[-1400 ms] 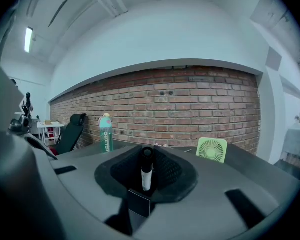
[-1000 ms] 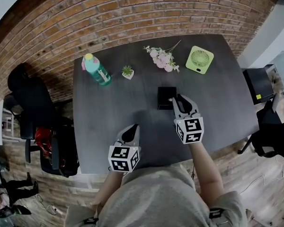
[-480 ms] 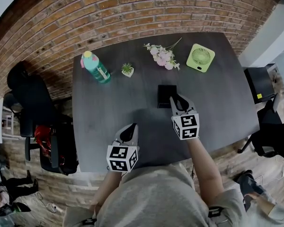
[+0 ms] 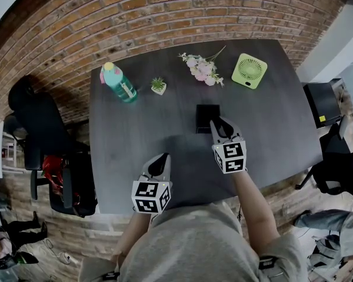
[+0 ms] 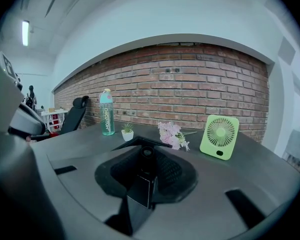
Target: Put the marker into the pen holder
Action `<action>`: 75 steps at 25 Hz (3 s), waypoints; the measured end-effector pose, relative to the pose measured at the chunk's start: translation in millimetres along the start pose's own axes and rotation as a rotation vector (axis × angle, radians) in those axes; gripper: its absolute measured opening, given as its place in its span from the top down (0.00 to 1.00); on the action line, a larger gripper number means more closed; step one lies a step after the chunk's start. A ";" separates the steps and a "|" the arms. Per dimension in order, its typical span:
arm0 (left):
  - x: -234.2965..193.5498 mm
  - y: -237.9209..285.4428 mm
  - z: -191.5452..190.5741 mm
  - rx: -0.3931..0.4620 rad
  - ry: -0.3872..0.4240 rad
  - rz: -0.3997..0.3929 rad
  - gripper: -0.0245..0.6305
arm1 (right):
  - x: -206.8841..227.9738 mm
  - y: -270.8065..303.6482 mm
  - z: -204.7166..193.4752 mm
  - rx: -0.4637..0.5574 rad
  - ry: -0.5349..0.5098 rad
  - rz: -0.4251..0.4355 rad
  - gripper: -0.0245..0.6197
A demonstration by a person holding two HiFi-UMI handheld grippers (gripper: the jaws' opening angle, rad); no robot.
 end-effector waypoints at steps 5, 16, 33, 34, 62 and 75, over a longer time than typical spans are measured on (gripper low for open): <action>0.6 -0.8 -3.1 -0.001 0.003 -0.007 0.93 | 1.5 -2.3 -3.8 -0.004 0.003 -0.013 0.85; 3.0 -7.4 -5.5 0.007 0.013 -0.017 0.93 | 2.3 -4.2 -8.0 0.005 0.034 -0.025 0.85; 10.7 -38.7 -13.5 0.029 0.031 -0.045 0.93 | -2.2 -19.0 -4.2 -0.050 0.066 -0.059 0.72; 10.4 -42.1 -14.5 0.030 0.033 -0.048 0.93 | -2.2 -24.5 -3.5 -0.044 0.079 -0.071 0.72; 0.2 -149.7 -85.0 0.073 0.148 -0.174 0.93 | -162.1 -218.1 4.0 0.185 0.162 -0.137 0.74; 8.7 -213.2 -137.4 0.097 0.161 -0.211 0.93 | -252.5 -295.8 -35.1 0.192 0.173 -0.166 0.94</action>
Point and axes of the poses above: the fingertips, and each gripper's own axes: y forward along the fingers, x to its right, z out of its top, the point moved 3 cm from there along -y, backward along the fingers, and after that the axes turned 11 degrees about -x, right-handed, at the moved point
